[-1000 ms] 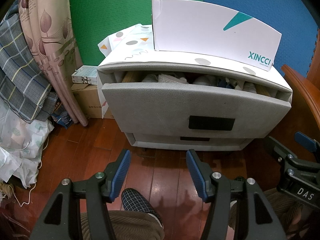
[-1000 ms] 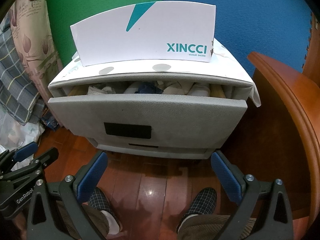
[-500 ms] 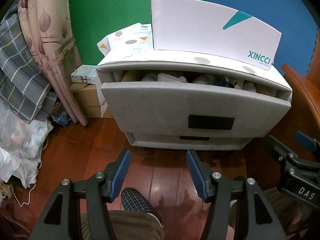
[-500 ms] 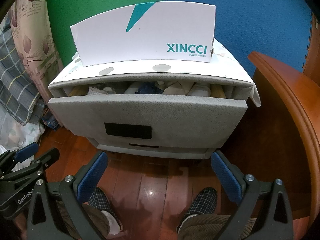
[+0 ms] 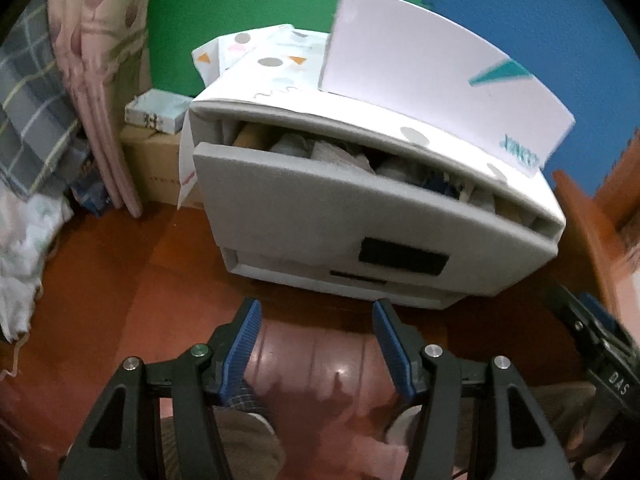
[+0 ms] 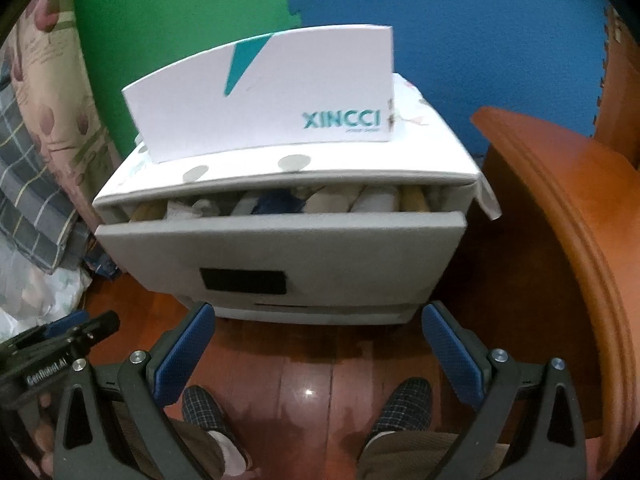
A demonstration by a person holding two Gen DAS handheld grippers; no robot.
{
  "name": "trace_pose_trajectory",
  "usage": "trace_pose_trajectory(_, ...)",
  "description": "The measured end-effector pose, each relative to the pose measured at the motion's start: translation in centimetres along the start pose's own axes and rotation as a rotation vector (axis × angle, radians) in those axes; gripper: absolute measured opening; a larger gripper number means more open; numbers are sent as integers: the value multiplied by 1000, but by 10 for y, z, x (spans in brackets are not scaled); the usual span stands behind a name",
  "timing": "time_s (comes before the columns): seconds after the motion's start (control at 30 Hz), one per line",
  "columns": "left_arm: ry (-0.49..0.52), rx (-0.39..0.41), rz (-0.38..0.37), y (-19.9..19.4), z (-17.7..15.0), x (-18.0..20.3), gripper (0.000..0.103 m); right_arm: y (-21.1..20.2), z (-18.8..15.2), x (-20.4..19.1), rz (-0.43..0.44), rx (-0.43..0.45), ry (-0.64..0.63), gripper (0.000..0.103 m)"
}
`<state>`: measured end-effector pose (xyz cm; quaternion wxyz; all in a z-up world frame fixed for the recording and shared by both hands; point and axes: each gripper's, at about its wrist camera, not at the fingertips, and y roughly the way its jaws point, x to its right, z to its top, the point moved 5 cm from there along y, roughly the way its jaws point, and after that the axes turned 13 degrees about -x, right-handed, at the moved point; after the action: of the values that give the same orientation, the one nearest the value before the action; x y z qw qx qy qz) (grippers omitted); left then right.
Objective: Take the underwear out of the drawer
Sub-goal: 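Grasp the grey drawer front with the left tool and pull it open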
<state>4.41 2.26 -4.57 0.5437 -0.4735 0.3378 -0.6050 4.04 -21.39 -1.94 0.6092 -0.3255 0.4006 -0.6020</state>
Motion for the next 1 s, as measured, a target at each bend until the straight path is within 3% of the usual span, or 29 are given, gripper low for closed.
trace_pose_trajectory(0.2,-145,-5,-136,-5,35,-17,59,-20,20,24,-48,31,-50,102)
trace_pose_trajectory(0.43,-339,-35,-270,10,79,-35,59,-8,19,48,142,-32,50,102)
trace_pose_trajectory(0.5,-376,-48,-274,19,87,-36,59,-8,20,46,173,-34,48,102)
trace_pose_trajectory(0.73,-471,-103,-281,49,104,-45,59,-8,17,28,137,-30,-43,102)
trace_pose_trajectory(1.0,-553,-127,-277,69,108,-58,70,-8,19,27,165,-22,-43,102)
